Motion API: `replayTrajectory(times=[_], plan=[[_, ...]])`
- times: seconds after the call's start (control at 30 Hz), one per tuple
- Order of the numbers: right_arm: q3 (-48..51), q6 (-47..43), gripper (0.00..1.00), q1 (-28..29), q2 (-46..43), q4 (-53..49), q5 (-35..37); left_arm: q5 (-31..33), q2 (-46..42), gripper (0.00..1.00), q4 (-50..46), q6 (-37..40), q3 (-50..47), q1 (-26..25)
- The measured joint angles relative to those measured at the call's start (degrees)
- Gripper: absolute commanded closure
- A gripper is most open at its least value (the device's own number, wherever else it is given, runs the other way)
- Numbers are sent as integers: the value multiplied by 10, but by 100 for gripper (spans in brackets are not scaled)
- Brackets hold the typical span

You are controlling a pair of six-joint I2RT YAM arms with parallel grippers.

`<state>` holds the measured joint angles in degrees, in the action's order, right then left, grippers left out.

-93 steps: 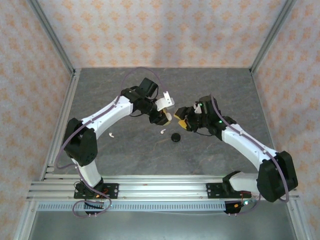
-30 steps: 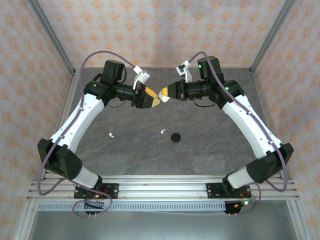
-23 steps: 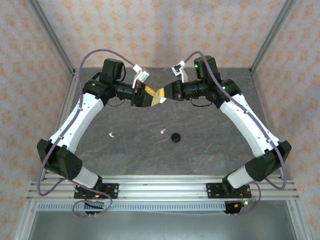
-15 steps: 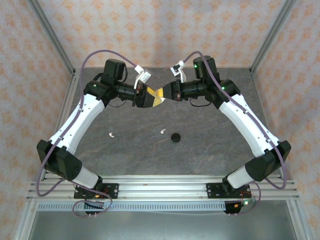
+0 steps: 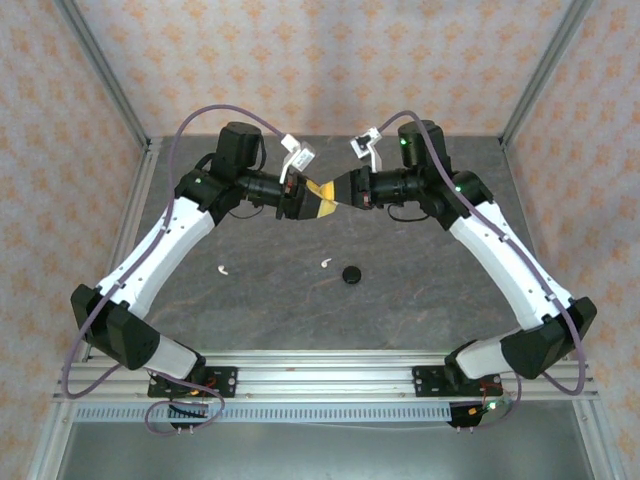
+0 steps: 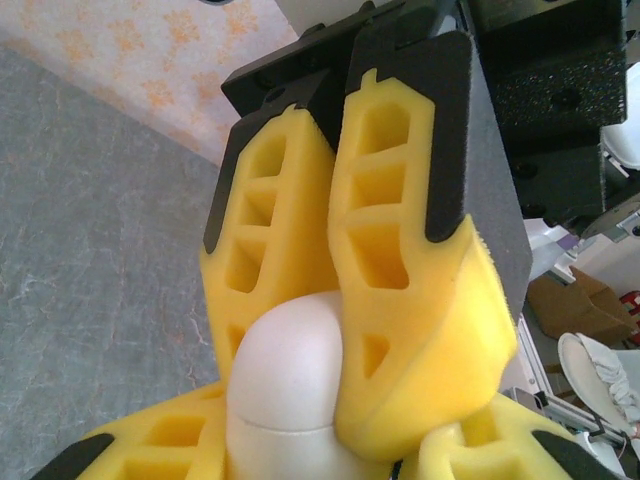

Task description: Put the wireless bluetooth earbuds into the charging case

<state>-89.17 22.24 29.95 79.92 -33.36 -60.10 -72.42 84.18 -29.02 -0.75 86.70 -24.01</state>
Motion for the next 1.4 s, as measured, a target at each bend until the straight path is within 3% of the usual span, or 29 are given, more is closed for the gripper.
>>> replayTrajectory(times=[0.1, 0.2, 0.33, 0.47, 0.6, 0.8, 0.93, 1.17, 1.4], plan=[[6, 6, 99, 0, -5, 1, -3, 11, -9, 82, 7, -10, -9, -5], [19, 19, 89, 0, -12, 15, -4, 21, -16, 86, 18, -25, -19, -8], [40, 47, 77, 0, -20, 44, -3, 32, -25, 86, 43, -47, -37, -10], [67, 81, 73, 0, -32, 81, 12, 51, -32, 86, 71, -73, -54, -11], [86, 122, 60, 1, -39, 110, 28, 74, -42, 86, 106, -101, -77, -15], [104, 170, 51, 5, -51, 141, 56, 109, -56, 86, 148, -133, -109, -22], [107, 192, 50, 8, -59, 158, 75, 127, -66, 86, 165, -148, -114, -23], [119, 206, 59, 8, -74, 167, 98, 171, -82, 86, 182, -179, -122, -23], [144, 206, 58, 8, -92, 178, 104, 192, -96, 86, 199, -210, -138, -26]])
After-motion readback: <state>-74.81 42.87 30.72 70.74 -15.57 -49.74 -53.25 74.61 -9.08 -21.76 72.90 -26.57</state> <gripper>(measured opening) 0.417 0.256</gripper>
